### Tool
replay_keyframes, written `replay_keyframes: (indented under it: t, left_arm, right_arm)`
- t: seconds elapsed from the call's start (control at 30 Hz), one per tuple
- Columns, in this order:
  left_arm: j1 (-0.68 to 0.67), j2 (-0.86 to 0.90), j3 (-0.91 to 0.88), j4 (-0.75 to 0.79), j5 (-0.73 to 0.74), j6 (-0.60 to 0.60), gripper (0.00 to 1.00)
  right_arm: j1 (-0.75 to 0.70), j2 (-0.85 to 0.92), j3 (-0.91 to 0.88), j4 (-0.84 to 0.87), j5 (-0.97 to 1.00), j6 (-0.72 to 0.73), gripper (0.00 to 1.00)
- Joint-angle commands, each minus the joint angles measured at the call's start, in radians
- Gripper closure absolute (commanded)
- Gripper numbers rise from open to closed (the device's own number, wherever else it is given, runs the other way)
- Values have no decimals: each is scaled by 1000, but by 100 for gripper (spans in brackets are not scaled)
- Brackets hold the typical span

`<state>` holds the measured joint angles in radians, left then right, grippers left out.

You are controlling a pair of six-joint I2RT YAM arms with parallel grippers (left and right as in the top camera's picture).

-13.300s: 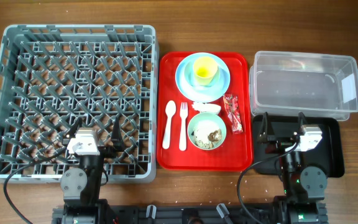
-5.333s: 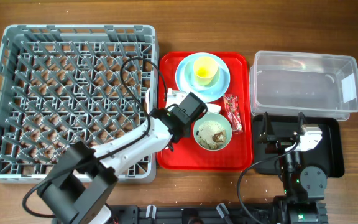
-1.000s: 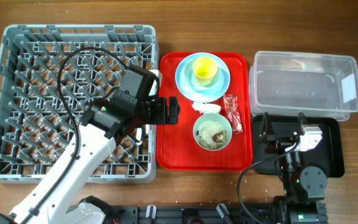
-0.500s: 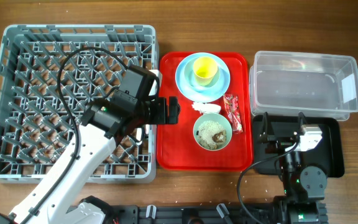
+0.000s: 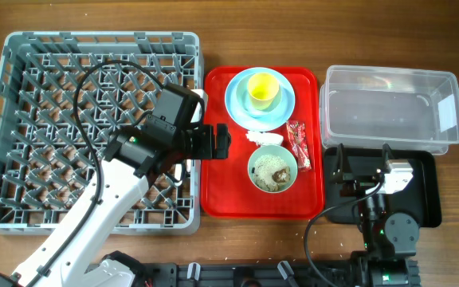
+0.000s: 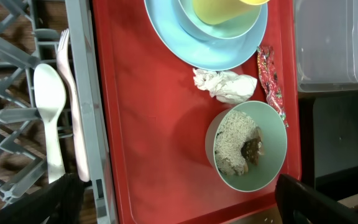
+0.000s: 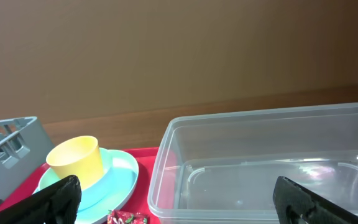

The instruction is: Sort waste into correct bins and load items into the dishwasher rack

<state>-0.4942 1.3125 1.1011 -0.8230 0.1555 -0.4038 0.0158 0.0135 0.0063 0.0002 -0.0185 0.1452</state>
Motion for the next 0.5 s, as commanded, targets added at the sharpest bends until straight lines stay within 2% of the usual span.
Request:
replay_keyframes:
  t: [0.0,0.4,0.47]
  left_arm:
    - [6,-2,11,-1,12,4,0]
    - [6,-2,11,6,-18,7,0]
    - [5,-2,11,11,32,-23,0]
  right_arm:
    - [-5,-4,-1,6,9,12,0]
    - [-5,-4,-1,6,9,12,0]
    - [-5,-4,-1,6,9,12,0]
